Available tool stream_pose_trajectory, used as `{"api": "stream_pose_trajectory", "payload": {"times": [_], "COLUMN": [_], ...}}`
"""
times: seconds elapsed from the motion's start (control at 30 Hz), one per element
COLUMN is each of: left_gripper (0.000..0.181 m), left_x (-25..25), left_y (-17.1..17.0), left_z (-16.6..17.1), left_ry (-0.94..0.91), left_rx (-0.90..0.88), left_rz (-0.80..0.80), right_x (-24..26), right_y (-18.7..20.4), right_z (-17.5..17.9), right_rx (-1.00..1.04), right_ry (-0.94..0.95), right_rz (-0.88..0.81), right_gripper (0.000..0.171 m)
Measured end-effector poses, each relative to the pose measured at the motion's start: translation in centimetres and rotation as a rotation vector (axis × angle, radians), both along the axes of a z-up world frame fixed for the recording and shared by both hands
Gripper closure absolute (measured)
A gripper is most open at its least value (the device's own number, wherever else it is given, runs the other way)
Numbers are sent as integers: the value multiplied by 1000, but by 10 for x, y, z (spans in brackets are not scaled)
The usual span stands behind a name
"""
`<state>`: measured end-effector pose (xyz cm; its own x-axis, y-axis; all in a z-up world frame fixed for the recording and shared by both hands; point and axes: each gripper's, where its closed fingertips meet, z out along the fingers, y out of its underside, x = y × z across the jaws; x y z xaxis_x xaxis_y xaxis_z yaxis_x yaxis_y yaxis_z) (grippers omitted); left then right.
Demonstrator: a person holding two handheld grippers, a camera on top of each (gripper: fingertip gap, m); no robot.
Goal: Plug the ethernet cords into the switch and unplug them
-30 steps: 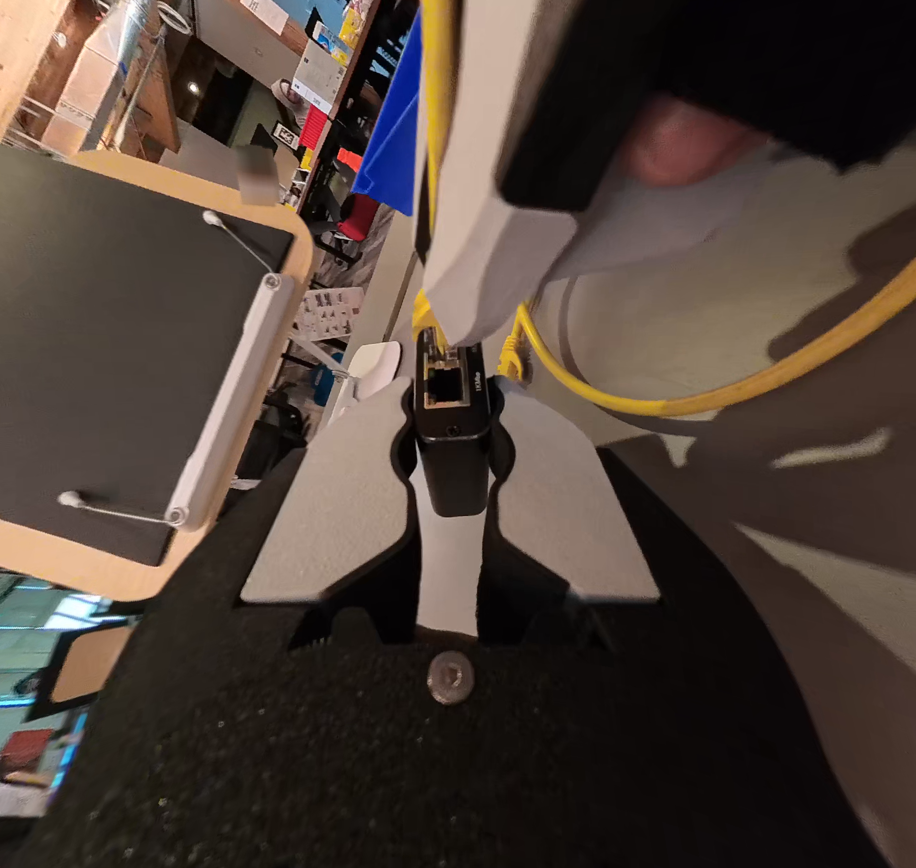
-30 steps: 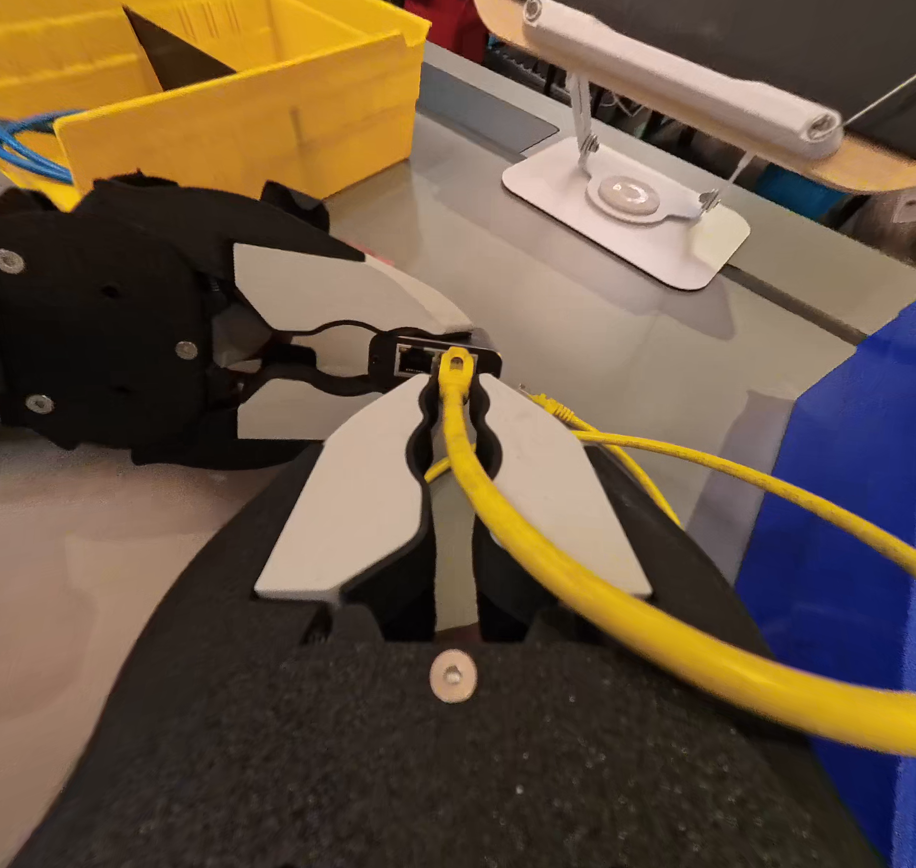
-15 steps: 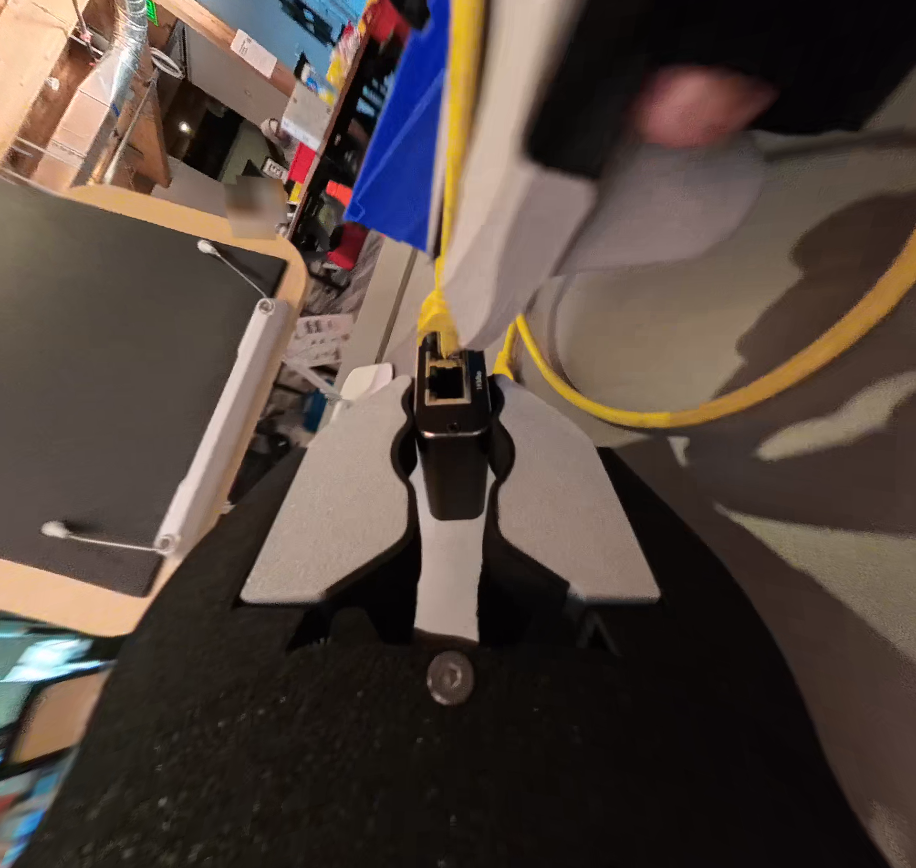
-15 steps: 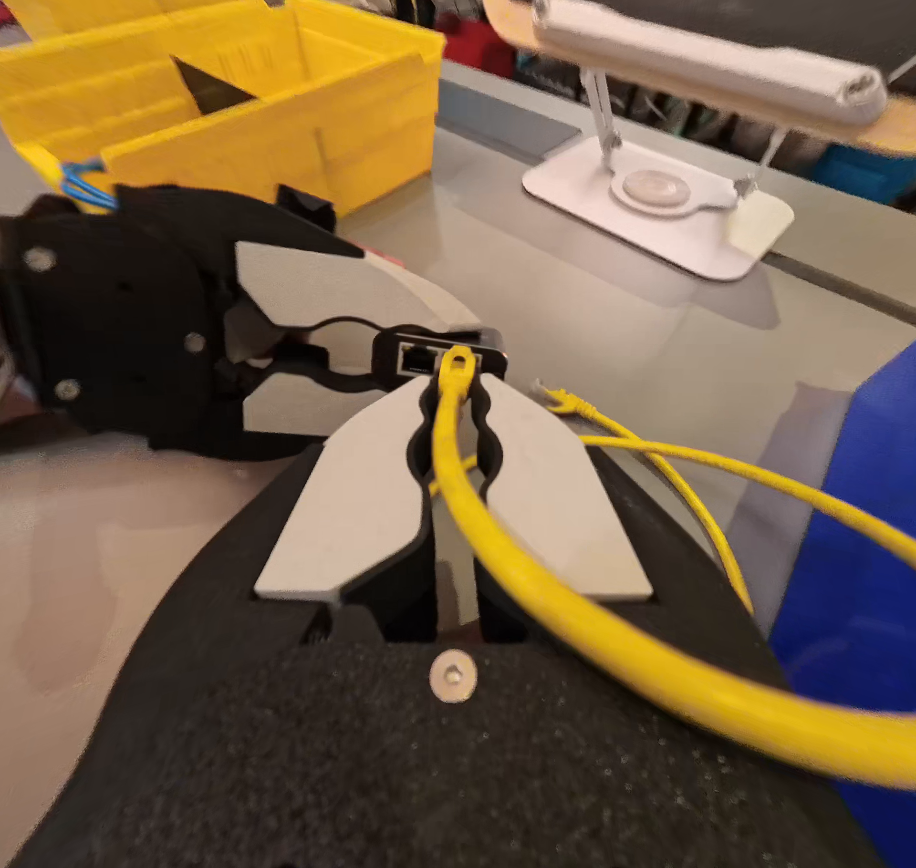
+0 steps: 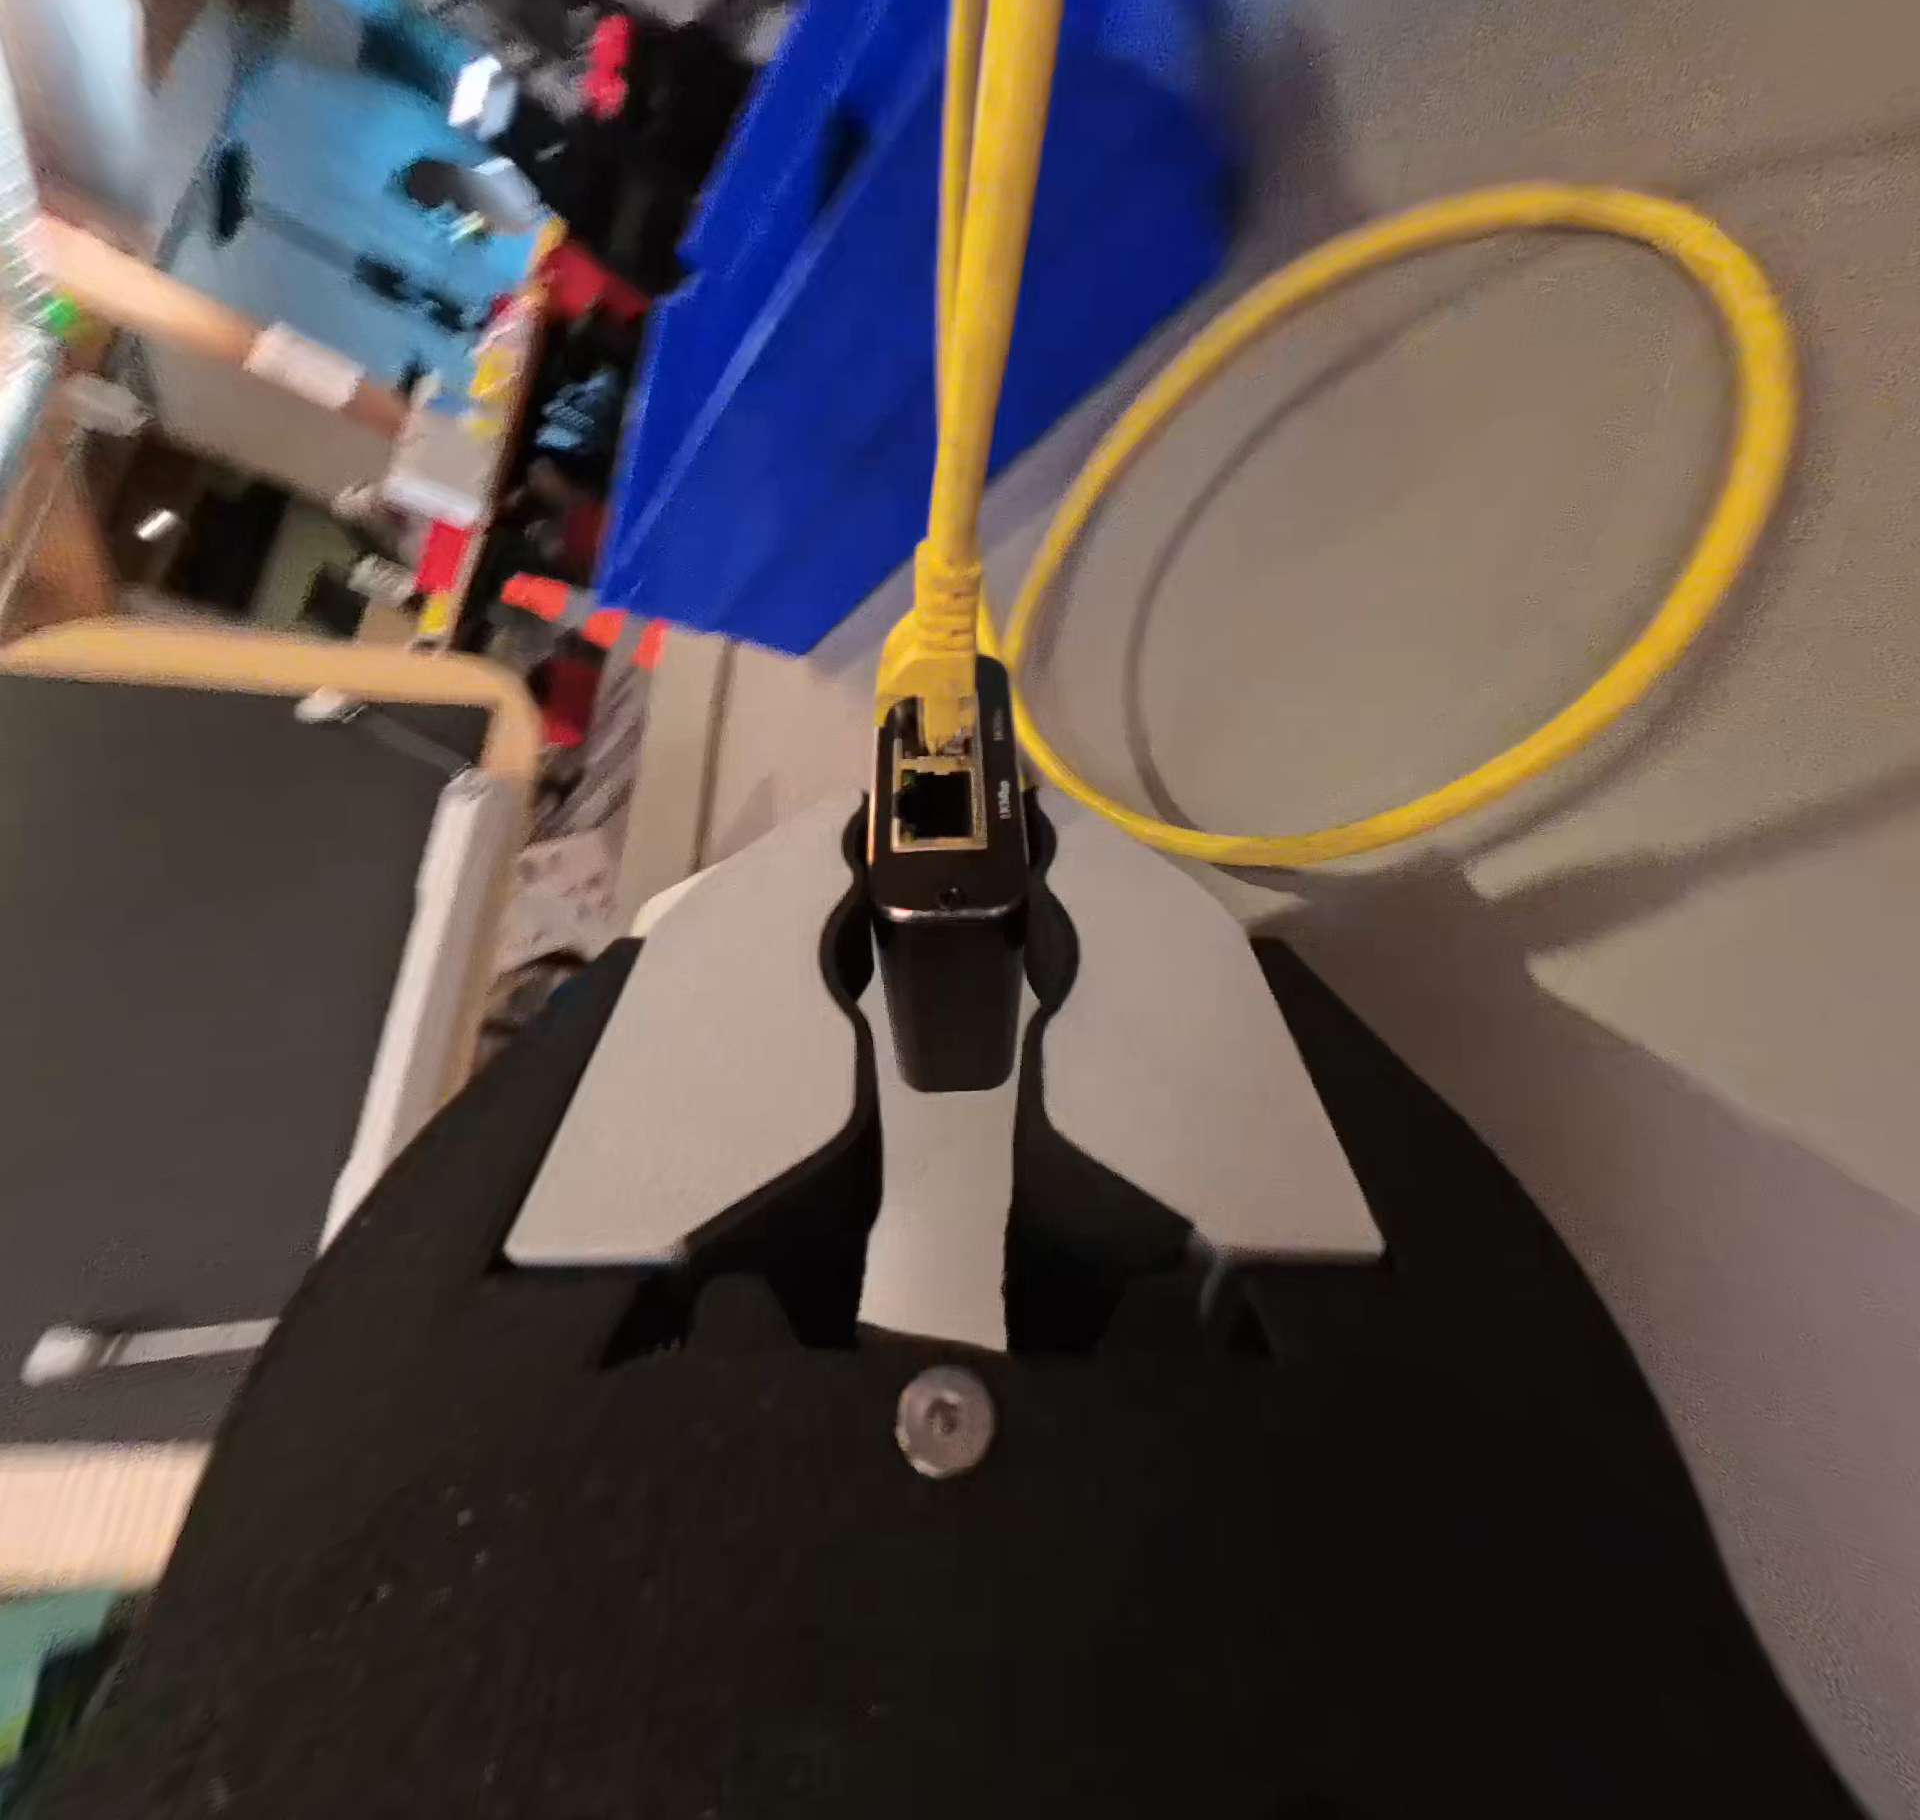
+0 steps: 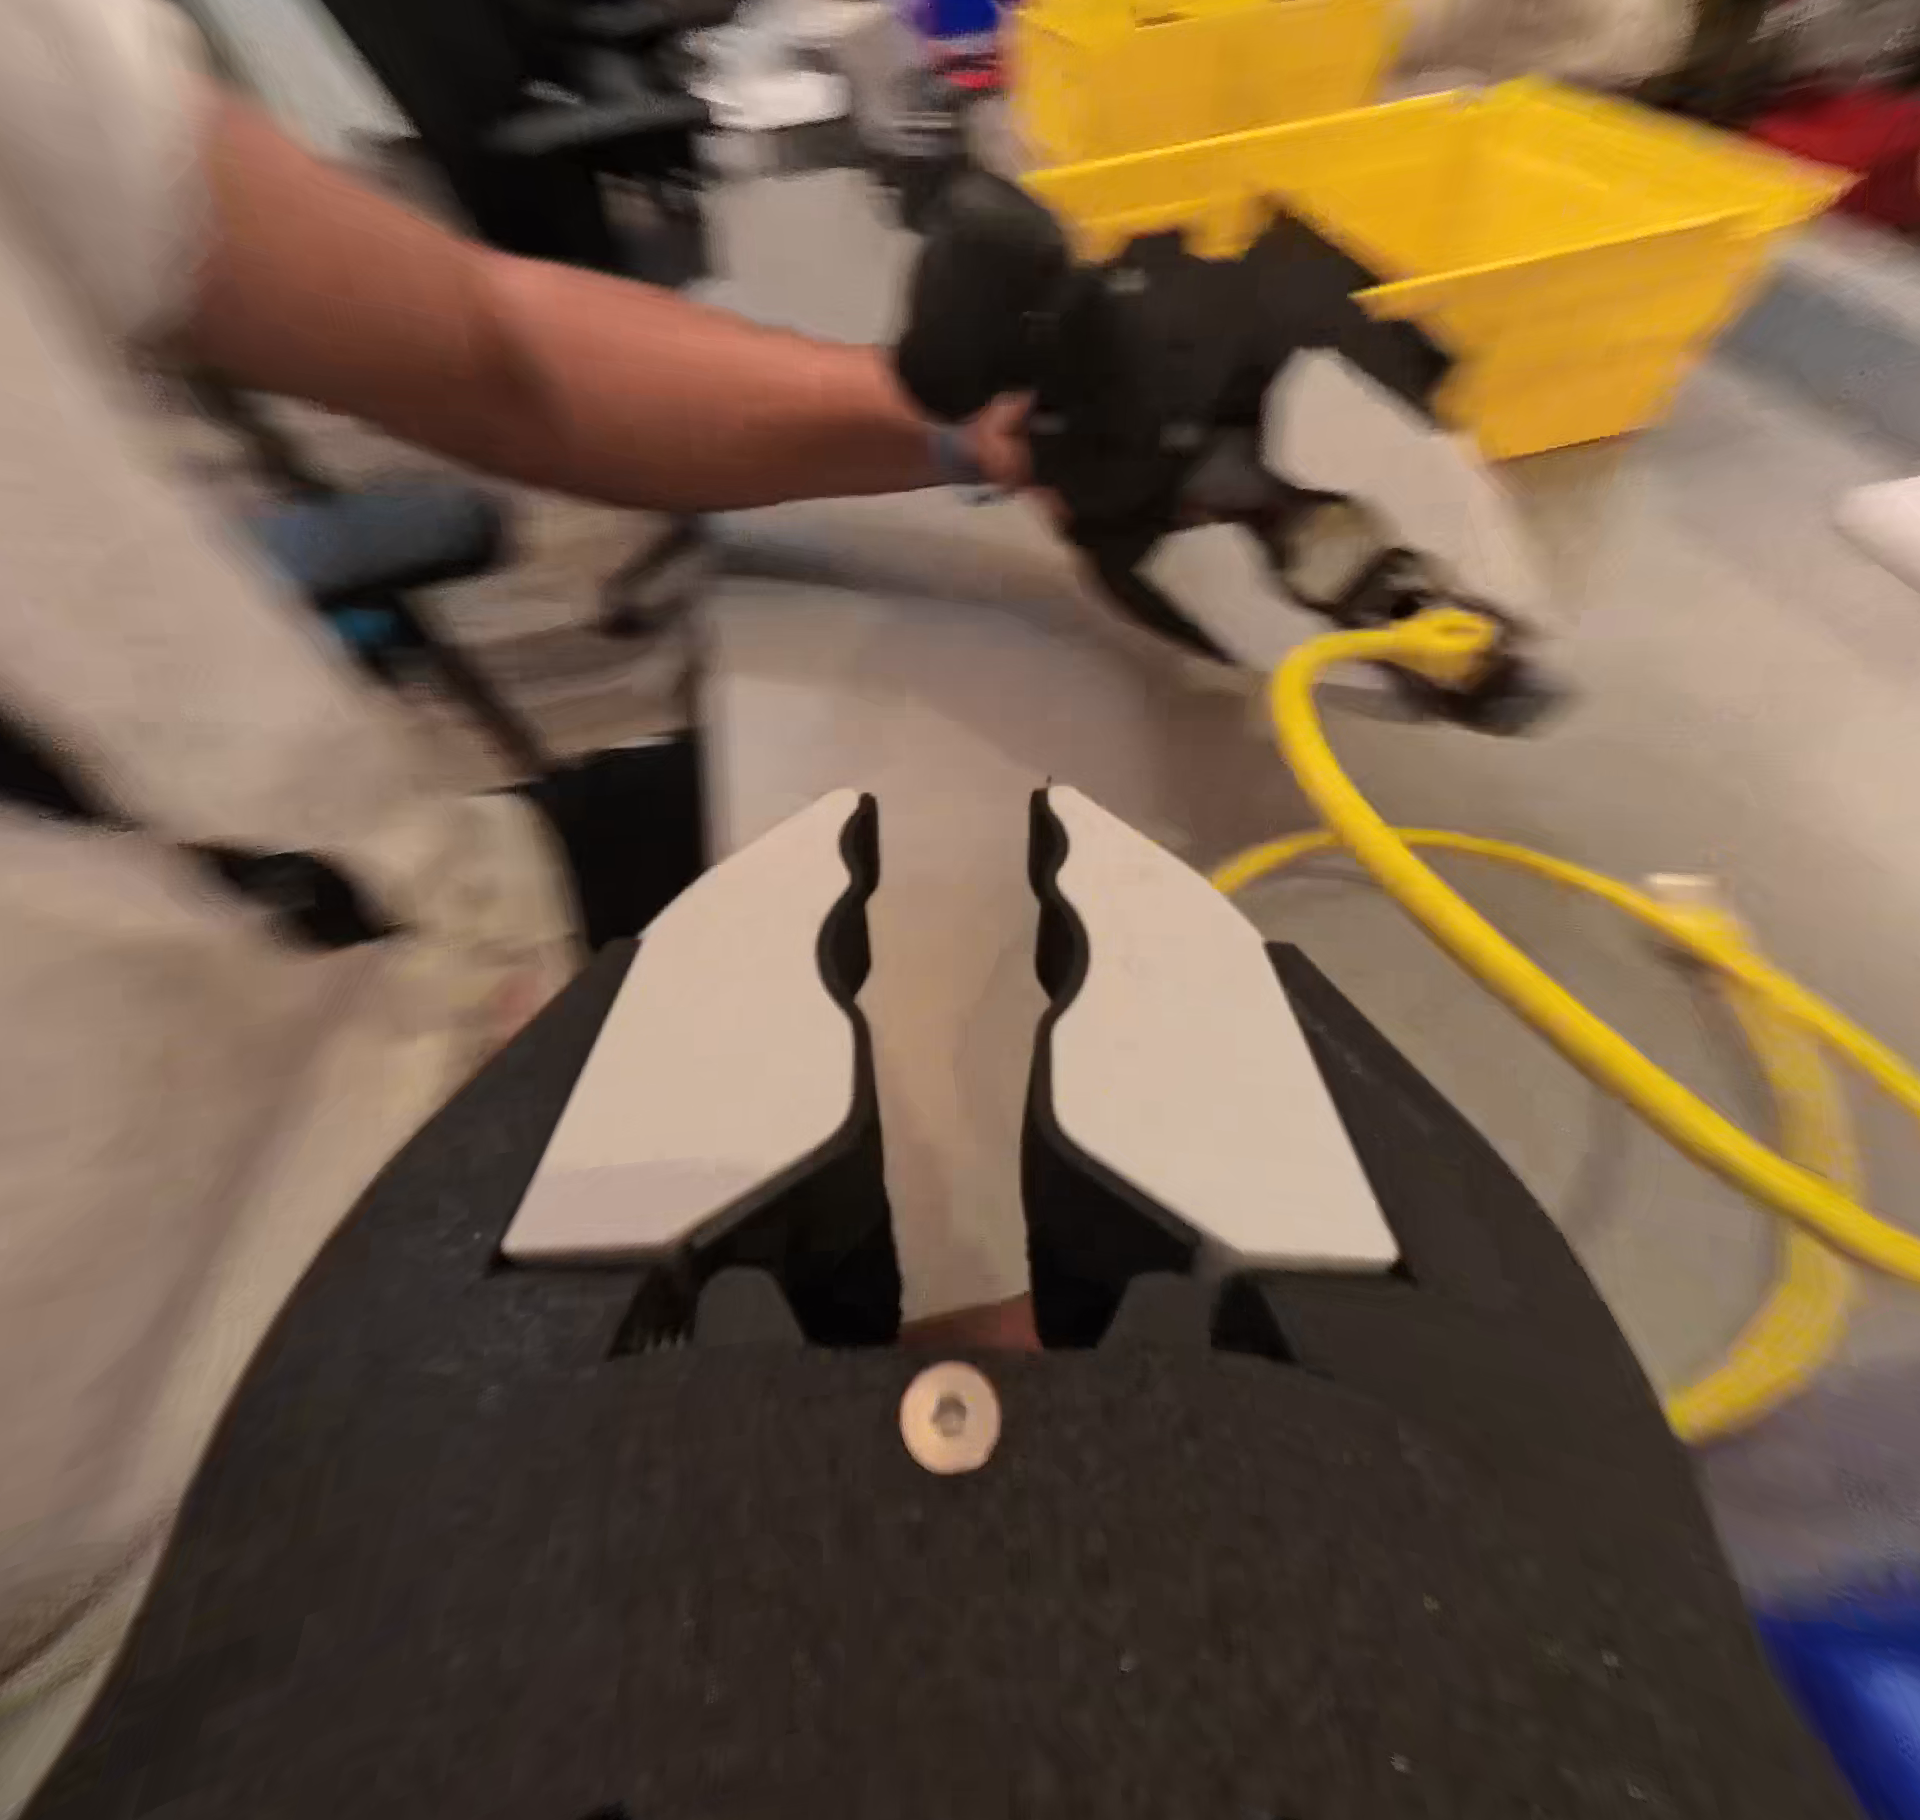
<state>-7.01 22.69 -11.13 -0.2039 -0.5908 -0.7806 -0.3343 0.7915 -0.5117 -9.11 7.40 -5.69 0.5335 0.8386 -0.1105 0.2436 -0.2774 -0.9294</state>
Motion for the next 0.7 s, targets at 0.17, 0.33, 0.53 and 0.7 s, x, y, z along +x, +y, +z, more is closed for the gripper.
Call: {"api": "stream_pose_trajectory", "payload": {"times": [0.17,0.33,0.53,0.7], "left_gripper": [157,156,145,107], "left_x": [12,25,7,-39], "left_y": [-17,6,33,55], "left_z": [-40,-48,-65,-49], "left_ry": [161,231,374,447], "left_rx": [149,370,413,145], "left_rz": [-136,-79,-6,300], "right_x": [-9,-23,-21,-8], "right_y": [-68,-78,-84,-81], "right_z": [-16,-43,-46,-33], "right_rx": [-281,-293,-292,-279], "right_ry": [229,274,286,372], "right_rz": [199,121,113,71], "right_gripper": [143,139,139,139]}}
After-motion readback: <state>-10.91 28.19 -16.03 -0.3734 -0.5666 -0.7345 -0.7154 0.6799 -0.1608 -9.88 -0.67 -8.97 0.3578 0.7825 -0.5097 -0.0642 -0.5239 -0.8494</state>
